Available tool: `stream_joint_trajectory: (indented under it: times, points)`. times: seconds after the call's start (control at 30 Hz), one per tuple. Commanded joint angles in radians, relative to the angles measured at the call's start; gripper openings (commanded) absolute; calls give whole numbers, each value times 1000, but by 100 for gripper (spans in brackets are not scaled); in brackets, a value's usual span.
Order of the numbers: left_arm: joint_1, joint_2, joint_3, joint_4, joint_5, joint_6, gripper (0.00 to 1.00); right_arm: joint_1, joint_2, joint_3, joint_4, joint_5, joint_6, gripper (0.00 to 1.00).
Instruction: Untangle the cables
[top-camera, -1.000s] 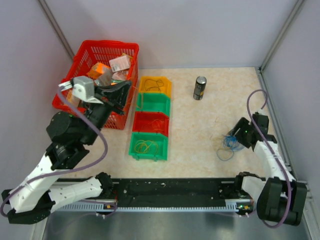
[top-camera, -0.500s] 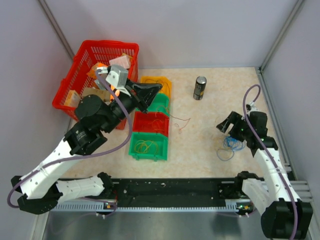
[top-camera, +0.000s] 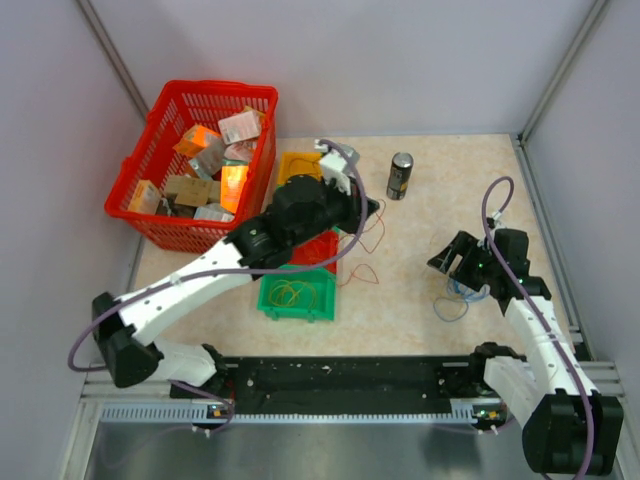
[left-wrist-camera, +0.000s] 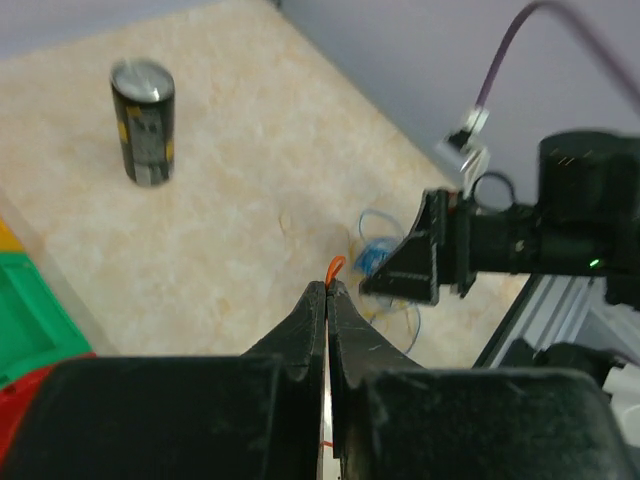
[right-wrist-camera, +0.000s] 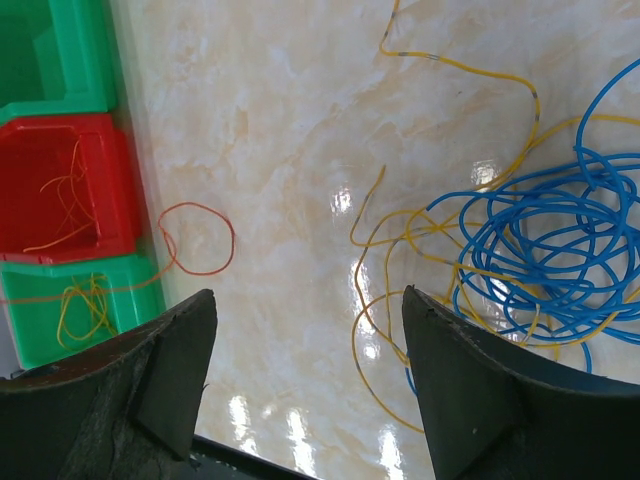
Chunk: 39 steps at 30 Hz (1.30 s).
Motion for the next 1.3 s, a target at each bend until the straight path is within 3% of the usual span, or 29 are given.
stream_joint_trajectory:
  times: [0.0, 0.13, 0.27, 0.37, 0.53, 0.77, 1.0, 1.1, 1.17, 1.27]
  points:
    - [3, 142, -38, -39, 102, -60, 0, 8, -17, 5, 41, -1, 5, 74]
    - [-20, 289, -45, -105, 132, -64, 0, 8, -18, 5, 38, 5, -3, 74]
    - [-60, 400, -35, -157, 17, 6, 0, 8, -9, 5, 38, 5, -9, 74]
    - [-60, 489, 8, -206, 16, 23, 0, 8, 5, 9, 39, 4, -12, 74]
    - [-65, 550, 53, -194, 0, 45, 2, 8, 6, 14, 36, 14, -19, 74]
    - [-65, 584, 76, -151, 12, 58, 23, 8, 6, 3, 36, 17, -26, 74]
    - [-63, 629, 120, -172, 10, 68, 53, 10, 9, -1, 35, 16, -34, 74]
    - [-65, 607, 78, -151, 21, 54, 85, 8, -6, -9, 35, 14, -35, 74]
    - [-65, 612, 64, -148, 18, 52, 96, 8, -4, -12, 35, 10, -32, 74]
    - [-65, 639, 74, -161, 12, 57, 97, 8, 5, -10, 38, 4, -31, 74]
